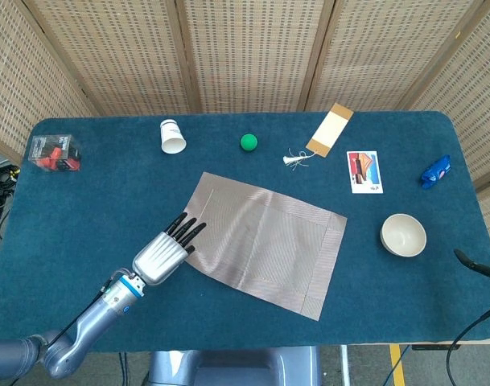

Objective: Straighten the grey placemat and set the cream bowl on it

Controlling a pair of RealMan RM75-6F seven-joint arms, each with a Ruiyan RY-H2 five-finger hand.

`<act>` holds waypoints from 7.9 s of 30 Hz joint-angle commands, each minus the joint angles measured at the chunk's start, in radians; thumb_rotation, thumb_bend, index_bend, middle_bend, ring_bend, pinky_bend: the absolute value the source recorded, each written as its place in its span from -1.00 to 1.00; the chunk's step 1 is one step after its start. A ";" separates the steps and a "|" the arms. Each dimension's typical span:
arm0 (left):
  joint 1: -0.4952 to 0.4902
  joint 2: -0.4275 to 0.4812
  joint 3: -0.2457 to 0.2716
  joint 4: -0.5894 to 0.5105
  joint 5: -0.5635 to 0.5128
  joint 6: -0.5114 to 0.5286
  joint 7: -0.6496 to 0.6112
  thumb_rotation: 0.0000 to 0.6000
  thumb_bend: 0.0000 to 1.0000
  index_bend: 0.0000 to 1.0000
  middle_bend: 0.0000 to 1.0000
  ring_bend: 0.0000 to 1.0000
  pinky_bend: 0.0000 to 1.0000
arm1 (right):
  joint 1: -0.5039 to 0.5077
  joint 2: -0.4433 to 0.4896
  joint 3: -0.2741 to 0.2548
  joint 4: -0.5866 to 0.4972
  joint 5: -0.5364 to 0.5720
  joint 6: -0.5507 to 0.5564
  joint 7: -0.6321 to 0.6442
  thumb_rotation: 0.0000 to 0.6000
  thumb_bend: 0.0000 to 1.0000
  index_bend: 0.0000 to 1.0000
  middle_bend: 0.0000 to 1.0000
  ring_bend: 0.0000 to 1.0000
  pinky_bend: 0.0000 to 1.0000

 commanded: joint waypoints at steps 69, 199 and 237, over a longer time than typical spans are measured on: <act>0.420 0.240 0.016 -0.120 0.166 0.396 -0.363 1.00 -0.78 -0.78 -1.00 -1.00 -1.00 | 0.047 0.012 -0.054 -0.084 0.049 -0.134 -0.298 1.00 -0.60 -0.36 -0.95 -1.00 -1.00; 0.489 0.292 -0.158 -0.064 0.033 0.284 -0.537 1.00 -0.78 -0.63 -1.00 -1.00 -1.00 | 0.313 -0.567 -0.158 -0.051 -0.003 -0.312 -0.817 1.00 -0.31 0.18 -0.71 -1.00 -0.81; 0.548 0.264 -0.110 0.007 0.048 0.320 -0.465 1.00 -0.81 -0.97 -1.00 -1.00 -1.00 | 0.054 -0.076 -0.153 -0.040 0.015 -0.066 -0.459 1.00 -0.61 -0.85 -1.00 -1.00 -1.00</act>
